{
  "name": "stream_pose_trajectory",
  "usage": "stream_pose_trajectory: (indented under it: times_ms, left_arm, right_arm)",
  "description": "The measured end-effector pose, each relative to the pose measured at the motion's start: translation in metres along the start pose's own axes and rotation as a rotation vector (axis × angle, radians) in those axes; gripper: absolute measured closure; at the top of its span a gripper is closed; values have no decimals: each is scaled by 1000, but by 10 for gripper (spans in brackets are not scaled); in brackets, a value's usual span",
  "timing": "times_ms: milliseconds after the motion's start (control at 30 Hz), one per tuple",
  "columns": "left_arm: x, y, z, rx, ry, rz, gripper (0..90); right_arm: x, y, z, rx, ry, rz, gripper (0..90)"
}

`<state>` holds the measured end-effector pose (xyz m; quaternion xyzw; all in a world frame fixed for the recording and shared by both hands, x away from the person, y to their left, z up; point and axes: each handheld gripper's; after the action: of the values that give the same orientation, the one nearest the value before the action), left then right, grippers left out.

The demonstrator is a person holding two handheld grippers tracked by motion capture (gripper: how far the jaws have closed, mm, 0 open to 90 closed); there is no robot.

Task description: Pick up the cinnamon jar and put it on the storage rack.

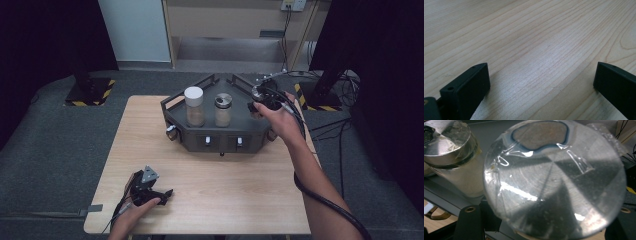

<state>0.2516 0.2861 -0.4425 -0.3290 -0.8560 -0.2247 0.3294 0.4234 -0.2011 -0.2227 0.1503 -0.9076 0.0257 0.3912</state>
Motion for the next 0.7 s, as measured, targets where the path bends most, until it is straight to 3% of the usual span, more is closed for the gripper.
stream_pose_trajectory:
  times_ms: [700]
  left_arm:
    - [0,0,0,0,0,0,0]
  right_arm:
    - [-26,10,1,-1,26,-20,316]
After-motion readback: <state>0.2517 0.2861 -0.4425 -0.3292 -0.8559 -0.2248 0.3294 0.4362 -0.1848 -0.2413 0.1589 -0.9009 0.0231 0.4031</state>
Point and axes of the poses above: each handheld gripper's, and its own axes: x roughly backward along the jaws, z roughly out of its underside, y roughly to its left, and after that the axes turned 14 degrees about -x, right-handed
